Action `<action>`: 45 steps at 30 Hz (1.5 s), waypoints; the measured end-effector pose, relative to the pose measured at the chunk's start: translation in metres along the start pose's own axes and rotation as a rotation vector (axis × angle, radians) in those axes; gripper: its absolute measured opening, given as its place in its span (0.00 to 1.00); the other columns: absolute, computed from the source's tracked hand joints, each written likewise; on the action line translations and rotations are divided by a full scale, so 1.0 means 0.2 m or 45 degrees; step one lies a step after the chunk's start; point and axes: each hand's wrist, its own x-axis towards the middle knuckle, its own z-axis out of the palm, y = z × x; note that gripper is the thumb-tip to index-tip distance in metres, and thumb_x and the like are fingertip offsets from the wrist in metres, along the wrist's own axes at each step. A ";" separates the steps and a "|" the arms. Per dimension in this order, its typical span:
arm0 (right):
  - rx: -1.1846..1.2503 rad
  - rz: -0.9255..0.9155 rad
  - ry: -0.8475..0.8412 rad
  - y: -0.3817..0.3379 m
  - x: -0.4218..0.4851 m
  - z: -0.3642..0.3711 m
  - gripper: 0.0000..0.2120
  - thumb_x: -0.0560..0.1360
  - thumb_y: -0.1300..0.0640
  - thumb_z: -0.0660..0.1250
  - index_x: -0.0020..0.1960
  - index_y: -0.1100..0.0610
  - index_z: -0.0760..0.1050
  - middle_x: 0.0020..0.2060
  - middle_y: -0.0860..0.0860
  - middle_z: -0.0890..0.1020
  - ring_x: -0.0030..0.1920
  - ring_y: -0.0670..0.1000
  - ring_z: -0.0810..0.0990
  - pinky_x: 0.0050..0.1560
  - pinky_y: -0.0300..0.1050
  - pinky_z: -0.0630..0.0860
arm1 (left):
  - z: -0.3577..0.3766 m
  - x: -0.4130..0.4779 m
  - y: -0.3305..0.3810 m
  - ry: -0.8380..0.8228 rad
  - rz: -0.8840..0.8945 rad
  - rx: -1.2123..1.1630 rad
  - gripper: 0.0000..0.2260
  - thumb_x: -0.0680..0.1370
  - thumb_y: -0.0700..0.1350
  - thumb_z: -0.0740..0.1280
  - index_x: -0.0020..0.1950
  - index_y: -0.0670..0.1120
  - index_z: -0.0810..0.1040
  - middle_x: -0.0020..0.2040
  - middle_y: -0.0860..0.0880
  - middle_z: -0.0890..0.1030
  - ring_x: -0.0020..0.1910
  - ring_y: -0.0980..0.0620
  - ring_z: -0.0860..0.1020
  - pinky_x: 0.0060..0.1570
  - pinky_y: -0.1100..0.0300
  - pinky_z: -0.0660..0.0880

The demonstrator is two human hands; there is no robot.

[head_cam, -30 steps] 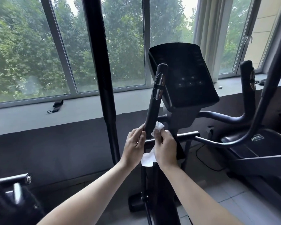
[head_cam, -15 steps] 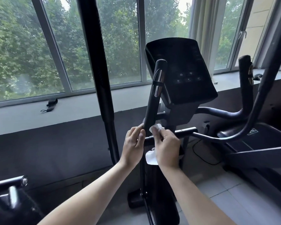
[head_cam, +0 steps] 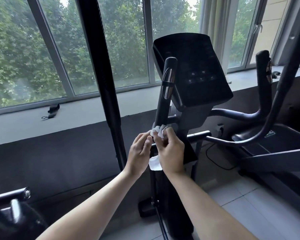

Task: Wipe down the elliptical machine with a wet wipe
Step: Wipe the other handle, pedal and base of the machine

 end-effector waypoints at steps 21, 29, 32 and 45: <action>0.476 0.617 -0.570 0.26 0.24 -0.03 0.06 0.79 0.58 0.71 0.53 0.55 0.85 0.45 0.51 0.88 0.48 0.49 0.86 0.50 0.40 0.79 | 0.06 0.09 0.04 0.054 -0.183 -0.111 0.15 0.87 0.42 0.56 0.54 0.49 0.83 0.57 0.51 0.79 0.59 0.61 0.76 0.55 0.74 0.68; -0.121 0.667 -0.417 0.46 0.37 0.13 0.06 0.76 0.63 0.68 0.45 0.54 0.81 0.37 0.47 0.83 0.41 0.50 0.81 0.46 0.44 0.76 | 0.12 0.19 0.11 -0.008 -0.256 -0.198 0.20 0.79 0.47 0.55 0.41 0.61 0.85 0.49 0.63 0.82 0.58 0.58 0.76 0.53 0.72 0.70; 0.060 0.655 -0.311 0.45 0.27 0.13 0.06 0.78 0.60 0.67 0.53 0.51 0.77 0.38 0.50 0.82 0.41 0.50 0.82 0.44 0.42 0.77 | 0.11 0.22 0.13 -0.090 -0.333 -0.267 0.18 0.81 0.42 0.60 0.41 0.56 0.86 0.44 0.59 0.83 0.48 0.57 0.78 0.45 0.70 0.73; -0.070 0.586 -0.176 0.65 0.44 0.19 0.09 0.79 0.59 0.68 0.56 0.57 0.84 0.49 0.50 0.86 0.52 0.50 0.83 0.54 0.38 0.74 | 0.12 0.38 0.09 -0.266 -0.553 -0.258 0.11 0.84 0.45 0.63 0.61 0.52 0.83 0.44 0.56 0.84 0.41 0.62 0.81 0.40 0.73 0.74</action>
